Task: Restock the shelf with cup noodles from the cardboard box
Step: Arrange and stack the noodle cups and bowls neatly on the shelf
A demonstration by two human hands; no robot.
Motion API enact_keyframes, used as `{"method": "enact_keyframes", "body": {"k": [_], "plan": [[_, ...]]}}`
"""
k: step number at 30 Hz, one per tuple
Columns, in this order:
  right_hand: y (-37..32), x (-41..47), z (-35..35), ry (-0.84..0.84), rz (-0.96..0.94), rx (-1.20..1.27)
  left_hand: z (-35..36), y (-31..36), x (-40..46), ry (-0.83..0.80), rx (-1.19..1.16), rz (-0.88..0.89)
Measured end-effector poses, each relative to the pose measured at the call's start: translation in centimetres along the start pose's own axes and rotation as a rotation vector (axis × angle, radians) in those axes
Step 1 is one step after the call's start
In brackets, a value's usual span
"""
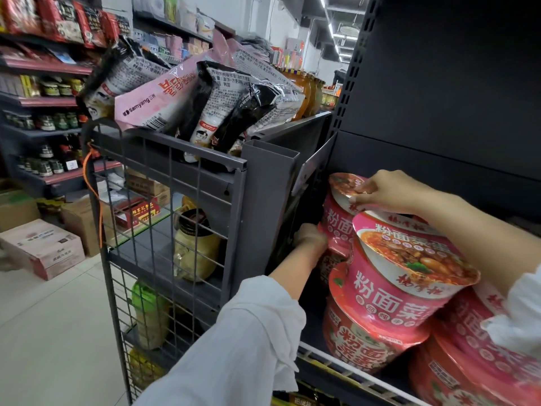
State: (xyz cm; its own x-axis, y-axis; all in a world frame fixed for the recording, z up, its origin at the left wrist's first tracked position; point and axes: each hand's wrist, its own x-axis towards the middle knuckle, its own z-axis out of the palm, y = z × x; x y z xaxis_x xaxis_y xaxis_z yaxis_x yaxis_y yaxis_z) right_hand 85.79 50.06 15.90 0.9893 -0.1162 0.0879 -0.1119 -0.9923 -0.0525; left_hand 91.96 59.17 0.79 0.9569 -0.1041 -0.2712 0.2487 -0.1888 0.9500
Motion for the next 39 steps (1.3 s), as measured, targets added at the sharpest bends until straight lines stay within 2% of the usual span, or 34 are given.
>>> {"method": "enact_keyframes", "body": {"k": [5, 10, 16, 19, 22, 27, 30, 34, 37, 39], "plan": [[0.9, -0.8, -0.3, -0.01, 0.016, 0.026, 0.1, 0.4, -0.5, -0.051, 0.041, 0.052], [0.7, -0.9, -0.3, -0.008, 0.062, 0.025, -0.6, 1.6, -1.5, -0.153, -0.002, 0.029], [-0.1, -1.0, 0.4, 0.072, 0.169, -0.134, -1.6, 2.9, -3.7, -0.328, -0.039, -0.009], [-0.1, -1.3, 0.6, 0.103, 0.178, -0.178, -1.3, 3.7, -3.9, -0.291, -0.088, 0.028], [0.2, -1.6, 0.2, 0.052, 0.143, -0.162, -0.9, 4.3, -3.8, -0.267, -0.054, 0.075], [1.8, -1.9, -0.1, -0.072, 0.083, 0.094, -1.2, 4.8, -4.0, -0.299, -0.056, 0.075], [2.0, -1.4, 0.6, -0.04, 0.076, 0.093, -1.5, 4.8, -4.4, -0.309, -0.066, 0.063], [1.1, -2.6, 0.0, -0.064, 0.074, 0.102, -1.7, 5.2, -6.0, -0.404, -0.13, 0.086], [0.6, -4.8, -0.3, -0.036, 0.055, 0.09, -2.3, 5.6, -7.8, -0.343, -0.099, 0.16], [0.5, -6.5, -0.2, -0.012, 0.051, 0.078, -3.0, 5.5, -9.7, -0.366, -0.127, 0.182]]}}
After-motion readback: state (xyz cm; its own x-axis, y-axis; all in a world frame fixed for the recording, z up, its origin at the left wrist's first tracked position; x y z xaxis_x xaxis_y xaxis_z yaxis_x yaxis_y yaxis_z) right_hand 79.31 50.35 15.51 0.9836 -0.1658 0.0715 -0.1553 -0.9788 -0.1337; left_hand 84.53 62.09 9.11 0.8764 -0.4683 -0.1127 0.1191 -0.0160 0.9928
